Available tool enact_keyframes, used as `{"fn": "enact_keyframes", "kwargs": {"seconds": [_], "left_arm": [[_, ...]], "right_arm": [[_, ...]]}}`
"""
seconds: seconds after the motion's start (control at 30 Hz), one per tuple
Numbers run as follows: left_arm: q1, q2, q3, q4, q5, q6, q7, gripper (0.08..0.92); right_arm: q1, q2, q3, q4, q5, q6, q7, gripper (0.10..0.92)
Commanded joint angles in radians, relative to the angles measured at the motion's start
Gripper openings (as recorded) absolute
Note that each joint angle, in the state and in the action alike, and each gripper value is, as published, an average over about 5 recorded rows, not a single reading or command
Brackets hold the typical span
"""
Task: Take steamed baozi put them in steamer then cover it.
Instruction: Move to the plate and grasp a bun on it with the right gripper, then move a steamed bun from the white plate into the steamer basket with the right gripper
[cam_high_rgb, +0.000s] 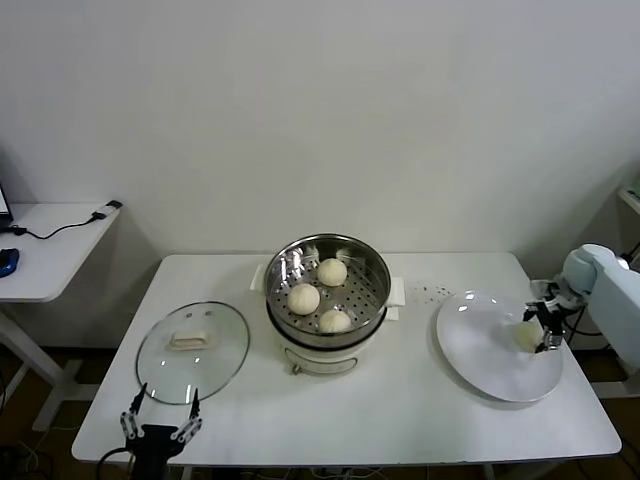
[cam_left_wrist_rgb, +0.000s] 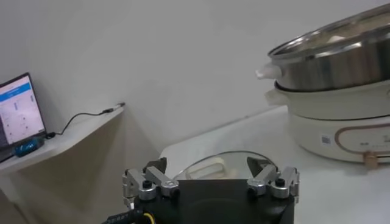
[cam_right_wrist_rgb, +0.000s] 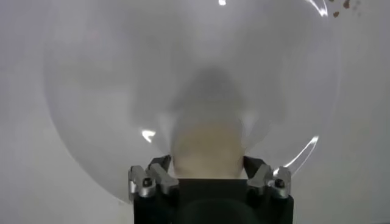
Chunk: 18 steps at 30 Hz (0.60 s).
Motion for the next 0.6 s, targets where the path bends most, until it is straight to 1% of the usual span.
{"fn": "enact_keyframes", "kwargs": {"seconds": [0.03, 0.13, 0.23, 0.37, 0.6], "left_arm": [[0.006, -0.002, 0.002, -0.003, 0.006, -0.003, -0.001, 0.823], [0.010, -0.003, 0.002, -0.005, 0.008, -0.005, -0.001, 0.823], [0.013, -0.003, 0.002, -0.009, 0.007, -0.006, 0.000, 0.823], [0.015, -0.001, 0.005, -0.017, 0.005, -0.005, 0.002, 0.823], [0.020, 0.005, 0.013, -0.029, 0.000, -0.007, 0.003, 0.823]], "right_arm": [[0.032, 0.014, -0.039, -0.021, 0.060, -0.013, -0.014, 0.732], [0.067, 0.003, -0.090, 0.003, 0.152, -0.042, -0.018, 0.716], [0.144, -0.009, -0.190, 0.049, 0.285, -0.082, -0.019, 0.711], [0.325, -0.007, -0.400, 0.132, 0.488, -0.156, -0.014, 0.711], [0.685, 0.090, -0.786, 0.259, 0.867, -0.286, 0.016, 0.711]]}}
